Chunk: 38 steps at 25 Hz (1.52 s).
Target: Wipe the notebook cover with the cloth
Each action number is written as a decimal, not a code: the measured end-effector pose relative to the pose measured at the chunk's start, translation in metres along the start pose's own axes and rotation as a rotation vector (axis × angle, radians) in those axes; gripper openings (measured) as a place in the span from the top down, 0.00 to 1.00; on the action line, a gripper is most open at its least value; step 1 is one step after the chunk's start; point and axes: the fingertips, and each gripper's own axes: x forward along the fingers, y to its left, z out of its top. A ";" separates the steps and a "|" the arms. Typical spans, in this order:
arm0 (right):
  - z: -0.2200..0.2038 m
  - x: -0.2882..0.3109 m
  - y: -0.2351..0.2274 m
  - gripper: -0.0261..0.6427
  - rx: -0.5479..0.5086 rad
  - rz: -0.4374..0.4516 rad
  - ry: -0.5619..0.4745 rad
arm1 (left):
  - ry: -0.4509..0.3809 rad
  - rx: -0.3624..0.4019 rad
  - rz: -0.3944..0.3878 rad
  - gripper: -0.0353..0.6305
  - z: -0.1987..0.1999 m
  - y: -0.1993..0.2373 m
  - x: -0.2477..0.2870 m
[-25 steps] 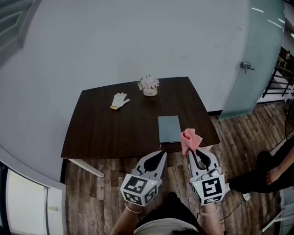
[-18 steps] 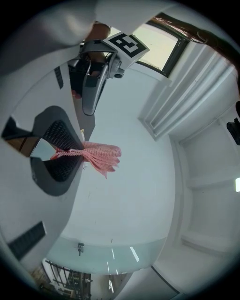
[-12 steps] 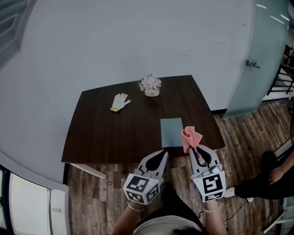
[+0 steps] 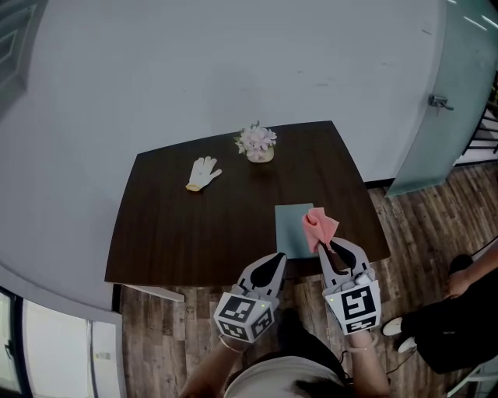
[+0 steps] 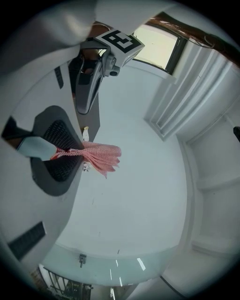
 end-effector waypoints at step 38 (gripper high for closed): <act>-0.102 0.201 -0.036 0.91 -0.168 0.180 0.297 | 0.289 -0.038 -0.088 0.92 -0.092 0.119 0.115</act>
